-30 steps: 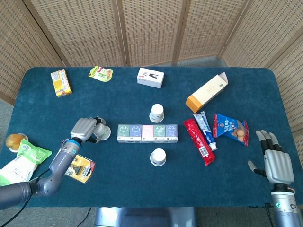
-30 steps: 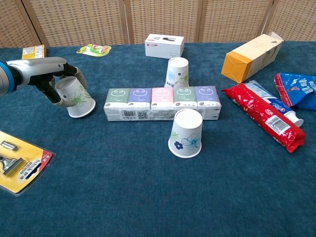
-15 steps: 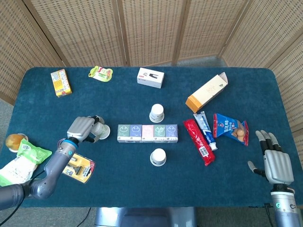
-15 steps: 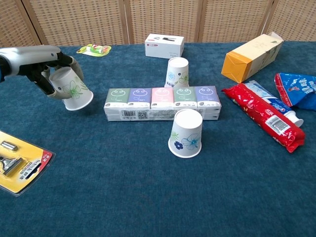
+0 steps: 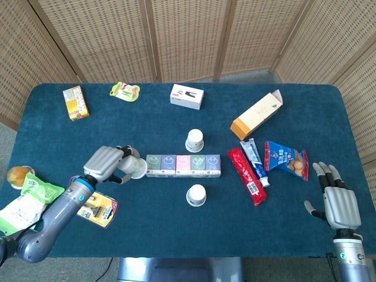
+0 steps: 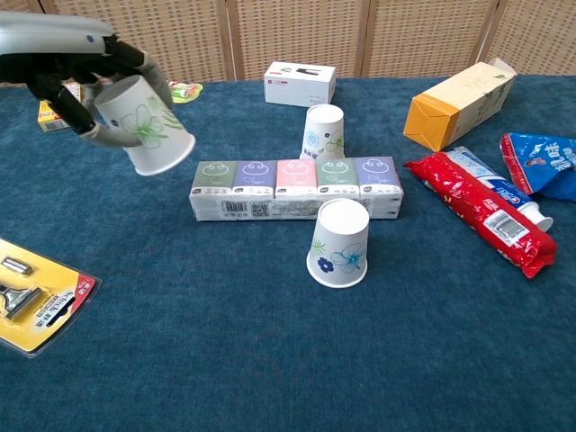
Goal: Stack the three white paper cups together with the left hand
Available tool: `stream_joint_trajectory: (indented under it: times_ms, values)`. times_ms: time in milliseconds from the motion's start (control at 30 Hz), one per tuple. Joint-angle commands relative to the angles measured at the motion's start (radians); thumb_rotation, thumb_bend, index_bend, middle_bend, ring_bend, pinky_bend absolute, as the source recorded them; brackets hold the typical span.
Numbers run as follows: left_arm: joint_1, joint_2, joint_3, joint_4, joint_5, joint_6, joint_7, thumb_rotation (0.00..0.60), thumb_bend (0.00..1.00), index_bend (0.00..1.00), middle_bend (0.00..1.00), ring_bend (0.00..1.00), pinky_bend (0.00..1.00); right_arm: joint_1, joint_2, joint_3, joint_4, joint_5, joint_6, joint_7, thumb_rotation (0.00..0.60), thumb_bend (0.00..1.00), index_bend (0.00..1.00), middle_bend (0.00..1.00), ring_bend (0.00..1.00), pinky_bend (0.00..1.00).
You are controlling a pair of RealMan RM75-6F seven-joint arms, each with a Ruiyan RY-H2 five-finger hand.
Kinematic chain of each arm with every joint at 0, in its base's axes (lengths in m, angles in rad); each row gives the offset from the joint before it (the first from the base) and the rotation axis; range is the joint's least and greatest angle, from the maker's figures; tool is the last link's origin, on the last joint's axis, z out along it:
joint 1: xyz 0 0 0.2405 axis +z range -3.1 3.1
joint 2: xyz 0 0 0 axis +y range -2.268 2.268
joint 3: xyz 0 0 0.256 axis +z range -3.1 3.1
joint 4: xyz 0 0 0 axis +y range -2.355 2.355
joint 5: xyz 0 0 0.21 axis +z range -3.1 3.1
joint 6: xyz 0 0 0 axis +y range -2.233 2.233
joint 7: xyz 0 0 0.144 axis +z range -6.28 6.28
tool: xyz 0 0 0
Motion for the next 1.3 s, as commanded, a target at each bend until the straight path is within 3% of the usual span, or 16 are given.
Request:
stream_joint_trajectory:
  times_ms: [33, 267, 800, 1300]
  values:
    - [-0.029, 0.015, -0.001, -0.042, 0.031, -0.041, -0.009, 0.600, 0.35, 0.31, 0.34, 0.38, 0.62, -0.003, 0.000, -0.004, -0.004, -0.008, 0.005, 0.000, 0.600, 0.28, 0.00, 0.08, 0.00, 0.30]
    - [-0.112, -0.033, 0.000, -0.054, 0.026, -0.099, 0.039, 0.600, 0.35, 0.32, 0.34, 0.38, 0.62, -0.017, 0.001, -0.015, -0.009, -0.023, 0.022, 0.003, 0.600, 0.28, 0.00, 0.08, 0.00, 0.30]
    - [-0.312, -0.197, -0.014, 0.054, -0.126, -0.159, 0.110, 0.600, 0.35, 0.32, 0.34, 0.38, 0.62, -0.064, 0.034, -0.023, -0.010, -0.041, 0.075, 0.045, 0.600, 0.28, 0.00, 0.08, 0.00, 0.30]
    - [-0.421, -0.286, 0.003, 0.125, -0.204, -0.161, 0.131, 0.600, 0.35, 0.32, 0.34, 0.38, 0.61, -0.088, 0.054, -0.027, 0.003, -0.049, 0.082, 0.100, 0.600, 0.28, 0.00, 0.08, 0.00, 0.30]
